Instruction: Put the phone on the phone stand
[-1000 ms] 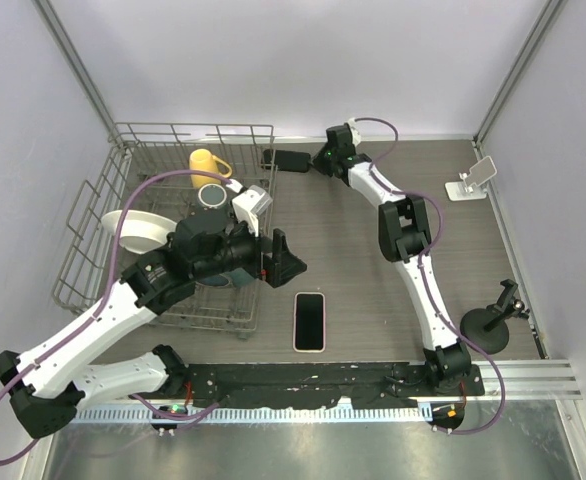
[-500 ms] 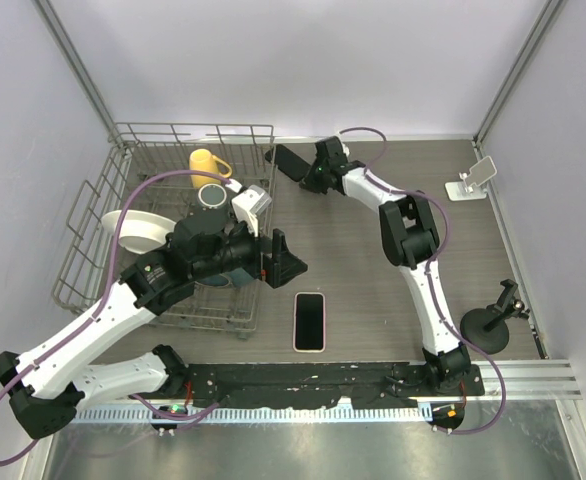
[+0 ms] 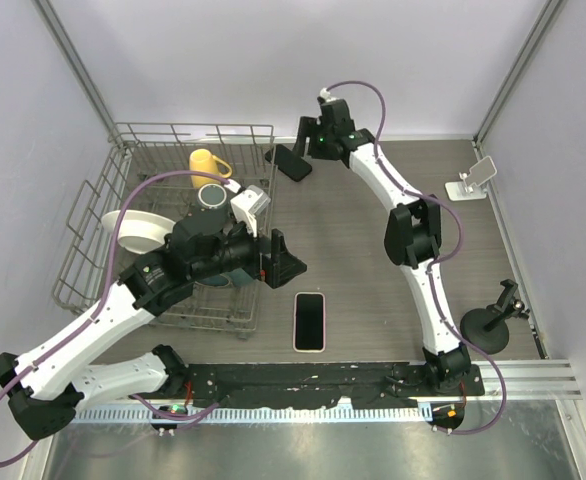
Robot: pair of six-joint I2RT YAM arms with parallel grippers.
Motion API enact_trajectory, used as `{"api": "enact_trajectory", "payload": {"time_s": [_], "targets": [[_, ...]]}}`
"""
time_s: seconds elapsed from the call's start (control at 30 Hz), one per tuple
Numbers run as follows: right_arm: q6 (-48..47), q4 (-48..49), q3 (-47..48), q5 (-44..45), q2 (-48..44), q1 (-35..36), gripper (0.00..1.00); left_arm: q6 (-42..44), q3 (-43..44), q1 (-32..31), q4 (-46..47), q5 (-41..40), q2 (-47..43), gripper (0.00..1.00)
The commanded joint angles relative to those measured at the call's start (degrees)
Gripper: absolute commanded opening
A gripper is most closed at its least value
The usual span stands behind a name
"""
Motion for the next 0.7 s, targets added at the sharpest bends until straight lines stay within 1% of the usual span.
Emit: {"api": "enact_trajectory", "payload": {"time_s": [0.0, 0.03, 0.07, 0.1, 0.17, 0.27, 0.33, 0.47, 0.6, 0.67], "targets": [[3.9, 1.87, 2.43, -3.82, 2.69, -3.52, 0.73, -0.17, -0.19, -0.31, 4.05, 1.3, -0.18, 0.96], [7.23, 4.76, 1.2, -6.1, 2.78, -4.14, 0.69, -0.08, -0.18, -0.32, 4.05, 1.38, -0.09, 0.96], [14.23, 11.84, -1.94, -7.69, 2.87, -4.58, 0.63, -0.17, 0.08, -0.32, 4.05, 1.47, 0.17, 0.96], [16.65, 15.22, -3.1, -8.66, 3.57, -4.85, 0.61, -0.08, 0.17, -0.32, 3.79, 1.47, 0.09, 0.96], [20.78, 19.8, -2.07, -7.8, 5.23, -5.12, 0.61, 0.0, 0.43, -0.23, 3.52, 1.3, 0.17, 0.96], [23.17, 20.09, 3.63, -5.86, 10.07, -5.2, 0.64, 0.27, 0.52, -0.23, 2.56, 0.51, -0.44, 0.96], [25.19, 20.87, 5.66, -5.42, 12.7, -5.29, 0.64, 0.53, 0.52, -0.31, 2.12, 0.07, -0.7, 0.96], [26.51, 22.1, 4.62, -4.98, 14.03, -5.2, 0.64, 0.36, 0.43, -0.23, 2.2, 0.07, -0.79, 0.96], [26.95, 22.55, 3.74, -7.78, 14.82, -4.94, 0.63, 0.09, 0.25, -0.31, 2.82, 0.42, -0.44, 0.96], [26.95, 22.63, 4.0, -8.84, 15.7, -4.68, 0.61, 0.09, 0.25, -0.31, 2.82, 0.59, -0.44, 0.96]]}}
